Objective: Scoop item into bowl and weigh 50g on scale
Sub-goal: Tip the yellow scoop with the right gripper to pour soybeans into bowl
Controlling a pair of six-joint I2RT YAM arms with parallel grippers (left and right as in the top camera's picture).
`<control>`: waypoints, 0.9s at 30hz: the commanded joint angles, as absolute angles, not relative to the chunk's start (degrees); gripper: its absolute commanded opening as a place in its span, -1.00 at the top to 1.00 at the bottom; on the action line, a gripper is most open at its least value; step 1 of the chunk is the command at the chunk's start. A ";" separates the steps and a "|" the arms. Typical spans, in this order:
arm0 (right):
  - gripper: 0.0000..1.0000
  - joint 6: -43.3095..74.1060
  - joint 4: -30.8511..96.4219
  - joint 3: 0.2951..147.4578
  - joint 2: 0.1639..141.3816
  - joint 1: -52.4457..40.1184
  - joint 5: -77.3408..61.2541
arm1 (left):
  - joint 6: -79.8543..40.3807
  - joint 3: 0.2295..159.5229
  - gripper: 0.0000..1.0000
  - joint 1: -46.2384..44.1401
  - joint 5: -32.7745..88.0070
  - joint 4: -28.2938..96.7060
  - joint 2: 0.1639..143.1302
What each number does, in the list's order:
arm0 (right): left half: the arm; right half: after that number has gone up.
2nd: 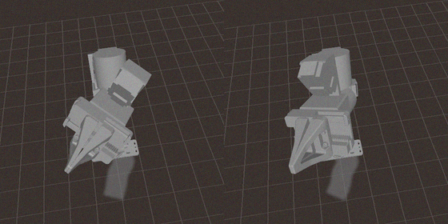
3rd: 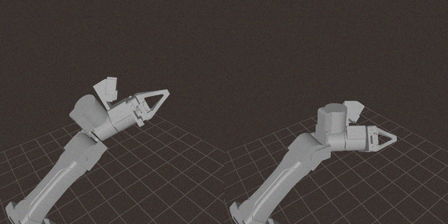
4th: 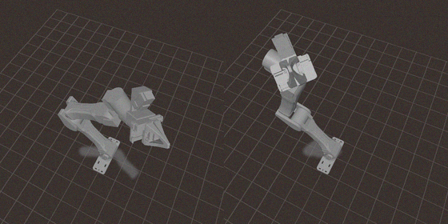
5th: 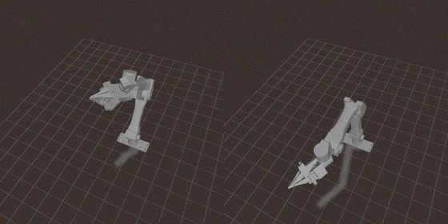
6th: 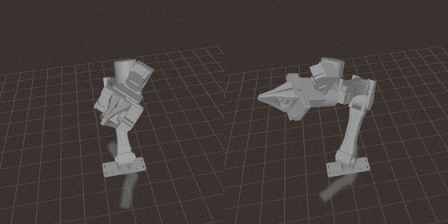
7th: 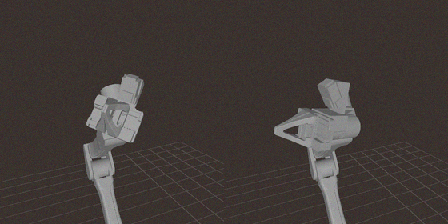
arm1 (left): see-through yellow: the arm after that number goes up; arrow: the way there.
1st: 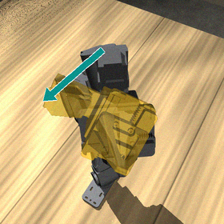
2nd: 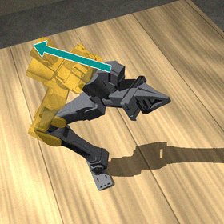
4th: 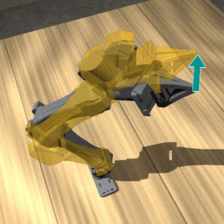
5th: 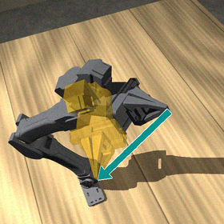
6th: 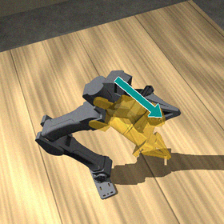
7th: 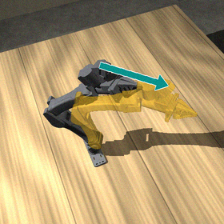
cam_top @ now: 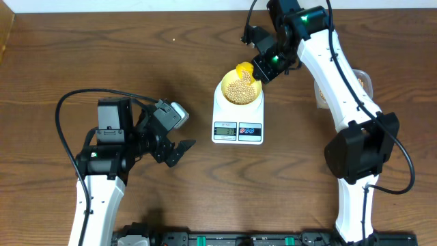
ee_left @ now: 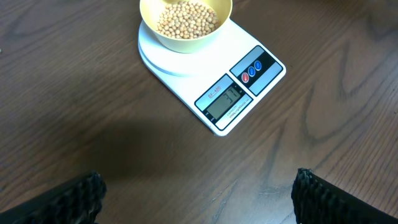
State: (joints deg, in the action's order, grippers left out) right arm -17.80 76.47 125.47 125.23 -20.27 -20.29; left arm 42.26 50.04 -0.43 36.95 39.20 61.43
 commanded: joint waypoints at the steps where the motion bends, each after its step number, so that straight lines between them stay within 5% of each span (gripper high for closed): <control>1: 0.98 -20.34 76.69 126.65 125.47 -20.36 -19.59 | 42.61 49.87 -0.95 -0.16 36.75 39.38 61.73; 27: 0.98 -31.18 76.03 126.65 125.47 -20.99 -19.57 | 42.61 49.87 -0.95 -0.19 36.75 39.38 61.73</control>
